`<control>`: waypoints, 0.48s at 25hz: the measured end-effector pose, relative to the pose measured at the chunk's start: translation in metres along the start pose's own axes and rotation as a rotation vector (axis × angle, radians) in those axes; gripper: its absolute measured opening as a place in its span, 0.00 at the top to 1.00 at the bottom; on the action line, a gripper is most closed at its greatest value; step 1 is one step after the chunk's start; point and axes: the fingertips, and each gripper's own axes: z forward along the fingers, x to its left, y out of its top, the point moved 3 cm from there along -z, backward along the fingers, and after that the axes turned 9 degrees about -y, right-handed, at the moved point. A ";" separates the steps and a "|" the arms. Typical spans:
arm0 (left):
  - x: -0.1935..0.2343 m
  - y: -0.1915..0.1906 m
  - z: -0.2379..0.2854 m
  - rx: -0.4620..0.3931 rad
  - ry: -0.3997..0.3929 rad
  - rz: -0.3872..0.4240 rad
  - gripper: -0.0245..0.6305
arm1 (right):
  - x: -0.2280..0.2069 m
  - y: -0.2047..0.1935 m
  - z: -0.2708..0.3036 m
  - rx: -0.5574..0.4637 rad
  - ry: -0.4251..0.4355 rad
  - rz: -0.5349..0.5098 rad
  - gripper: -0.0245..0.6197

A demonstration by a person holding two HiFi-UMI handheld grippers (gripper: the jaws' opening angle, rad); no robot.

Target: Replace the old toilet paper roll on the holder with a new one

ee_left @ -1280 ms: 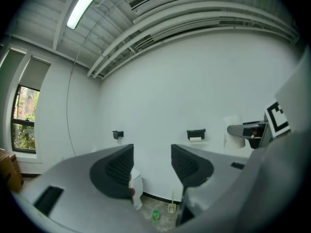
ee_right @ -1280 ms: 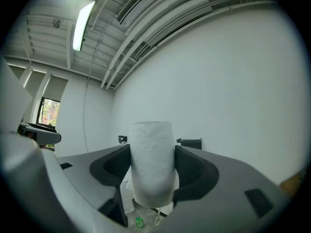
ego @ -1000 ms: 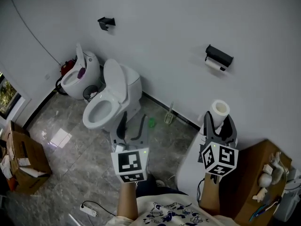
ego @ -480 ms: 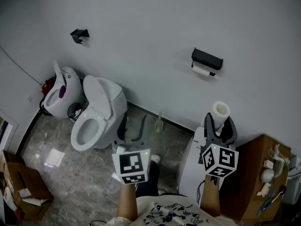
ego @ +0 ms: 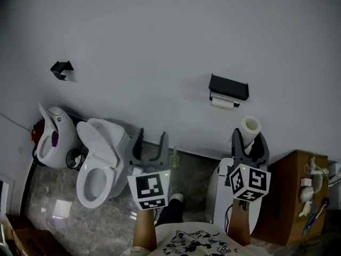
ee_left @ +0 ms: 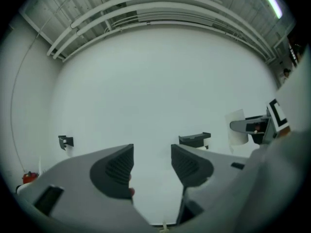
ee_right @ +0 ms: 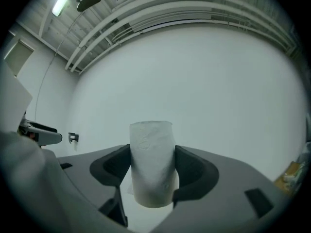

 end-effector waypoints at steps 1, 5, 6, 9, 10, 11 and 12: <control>0.006 0.002 0.011 -0.004 -0.012 0.002 0.62 | 0.003 0.002 0.008 -0.003 -0.013 -0.002 0.51; 0.020 0.005 0.054 -0.012 -0.070 0.008 0.62 | 0.009 0.002 0.034 -0.001 -0.071 -0.007 0.51; 0.021 0.005 0.064 -0.013 -0.087 0.011 0.62 | 0.009 0.001 0.039 0.000 -0.088 -0.006 0.51; 0.024 0.005 0.090 -0.015 -0.137 0.025 0.62 | 0.009 -0.001 0.053 0.002 -0.135 -0.007 0.51; 0.025 0.005 0.098 -0.015 -0.153 0.029 0.62 | 0.009 -0.002 0.057 0.003 -0.150 -0.007 0.51; 0.024 0.004 0.106 -0.014 -0.170 0.032 0.62 | 0.007 -0.004 0.059 0.005 -0.165 -0.009 0.51; 0.024 0.003 0.113 -0.012 -0.184 0.035 0.62 | 0.006 -0.006 0.062 0.008 -0.181 -0.010 0.51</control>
